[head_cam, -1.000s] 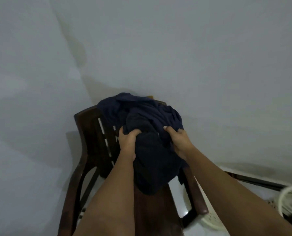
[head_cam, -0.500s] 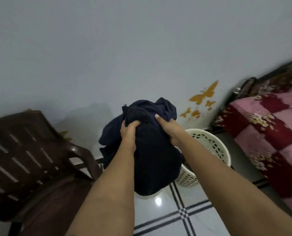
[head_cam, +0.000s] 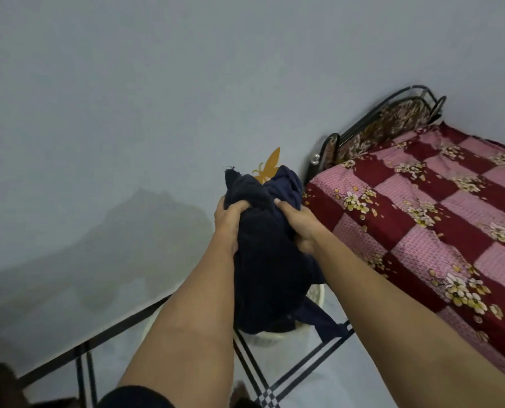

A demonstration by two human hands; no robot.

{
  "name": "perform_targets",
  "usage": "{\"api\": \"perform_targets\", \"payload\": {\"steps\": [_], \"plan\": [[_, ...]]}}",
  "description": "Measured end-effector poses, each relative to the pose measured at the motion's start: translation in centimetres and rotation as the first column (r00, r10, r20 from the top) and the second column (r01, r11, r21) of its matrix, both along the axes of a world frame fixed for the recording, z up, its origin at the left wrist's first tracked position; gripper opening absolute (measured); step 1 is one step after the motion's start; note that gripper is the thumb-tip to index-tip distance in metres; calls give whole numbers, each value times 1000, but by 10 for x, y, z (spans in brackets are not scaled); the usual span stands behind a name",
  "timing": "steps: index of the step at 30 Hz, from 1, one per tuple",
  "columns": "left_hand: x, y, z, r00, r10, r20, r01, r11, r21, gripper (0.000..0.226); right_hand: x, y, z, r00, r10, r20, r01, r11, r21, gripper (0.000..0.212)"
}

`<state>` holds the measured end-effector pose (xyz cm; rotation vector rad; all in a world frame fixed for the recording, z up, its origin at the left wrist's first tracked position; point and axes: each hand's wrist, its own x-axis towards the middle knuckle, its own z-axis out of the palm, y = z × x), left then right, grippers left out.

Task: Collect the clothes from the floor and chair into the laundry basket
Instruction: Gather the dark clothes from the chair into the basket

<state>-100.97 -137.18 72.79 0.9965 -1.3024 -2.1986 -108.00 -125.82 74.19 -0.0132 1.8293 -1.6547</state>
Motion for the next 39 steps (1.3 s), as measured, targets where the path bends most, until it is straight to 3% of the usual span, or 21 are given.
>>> {"api": "perform_targets", "payload": {"steps": [8,12,14,16,19,21,23,24,25,27,28,30,33,35,39], "plan": [[-112,-12,-36,994,-56,98,58,998,-17,56,-99,-9,-31,987,-82,138,86,996,-25,41],[-138,-3,-94,976,-84,202,76,996,46,54,-132,-9,-103,963,-117,242,110,993,44,61],[-145,-1,-141,949,-144,279,126,989,82,59,-145,-9,-156,940,-110,322,76,990,115,87],[-154,5,-206,881,-203,426,221,975,9,69,-160,-6,-223,897,-120,424,32,978,208,90],[-146,21,-289,636,-244,732,390,920,-32,84,-164,4,-304,811,-100,577,-99,948,302,85],[-148,40,-333,564,-298,770,372,924,85,78,-163,9,-353,858,-66,509,-174,895,410,101],[-146,60,-361,499,-332,801,407,905,123,72,-163,15,-377,967,107,231,-215,828,518,100],[-145,69,-378,454,-321,831,451,887,97,69,-168,18,-385,962,255,100,-264,762,591,99],[-144,78,-393,422,-292,858,484,873,59,66,-173,22,-398,904,426,-16,-312,687,657,98],[-142,88,-419,382,-242,892,523,853,7,64,-186,26,-422,680,723,-122,-424,523,739,92],[-140,93,-433,360,-216,908,540,842,-14,64,-191,27,-439,561,821,-101,-489,428,760,87],[-138,95,-457,313,-190,930,540,841,-10,65,-194,28,-473,414,910,3,-591,266,761,78],[-136,86,-503,261,-207,943,576,817,20,66,-191,23,-522,336,940,50,-589,168,791,73],[-134,79,-540,254,-207,945,606,795,11,71,-190,16,-558,323,943,73,-620,153,770,72],[-146,71,-554,276,-169,946,567,823,-18,62,-202,-2,-575,396,913,101,-719,240,652,64]]}}
